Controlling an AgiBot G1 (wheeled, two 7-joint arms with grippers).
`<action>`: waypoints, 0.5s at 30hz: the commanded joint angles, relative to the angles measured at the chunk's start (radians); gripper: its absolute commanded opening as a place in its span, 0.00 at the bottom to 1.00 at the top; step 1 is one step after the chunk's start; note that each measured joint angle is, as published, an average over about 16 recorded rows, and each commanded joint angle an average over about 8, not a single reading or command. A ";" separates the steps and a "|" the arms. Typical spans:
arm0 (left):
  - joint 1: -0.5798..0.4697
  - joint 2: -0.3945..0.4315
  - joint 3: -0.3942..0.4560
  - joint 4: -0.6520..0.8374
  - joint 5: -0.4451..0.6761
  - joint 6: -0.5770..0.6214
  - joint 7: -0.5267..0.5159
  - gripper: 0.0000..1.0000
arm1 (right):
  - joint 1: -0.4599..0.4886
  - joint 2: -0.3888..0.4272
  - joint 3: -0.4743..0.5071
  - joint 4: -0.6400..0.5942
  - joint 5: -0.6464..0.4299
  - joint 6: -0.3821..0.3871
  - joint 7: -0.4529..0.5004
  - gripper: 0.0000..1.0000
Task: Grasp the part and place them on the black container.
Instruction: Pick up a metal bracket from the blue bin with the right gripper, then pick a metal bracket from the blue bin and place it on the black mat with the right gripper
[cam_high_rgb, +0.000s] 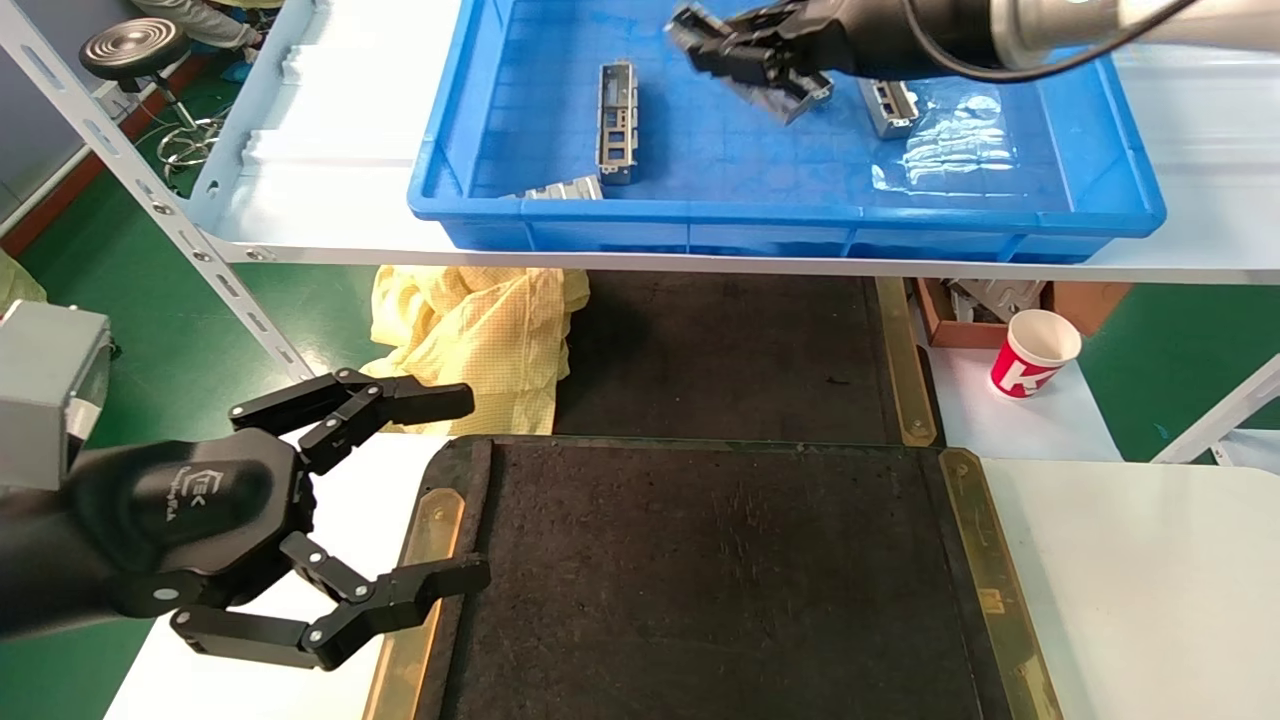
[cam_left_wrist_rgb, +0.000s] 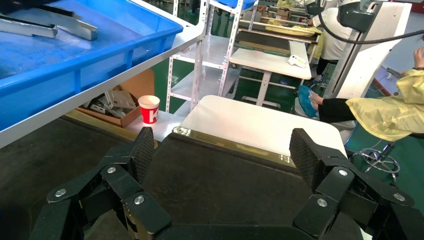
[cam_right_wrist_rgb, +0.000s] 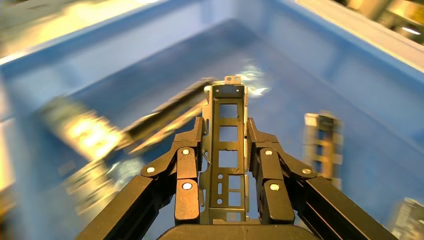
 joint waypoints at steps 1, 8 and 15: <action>0.000 0.000 0.000 0.000 0.000 0.000 0.000 1.00 | 0.017 0.016 -0.003 0.011 0.001 -0.068 -0.031 0.00; 0.000 0.000 0.000 0.000 0.000 0.000 0.000 1.00 | 0.059 0.094 -0.011 0.031 0.025 -0.386 -0.163 0.00; 0.000 0.000 0.000 0.000 0.000 0.000 0.000 1.00 | 0.062 0.170 -0.065 0.108 0.072 -0.456 -0.223 0.00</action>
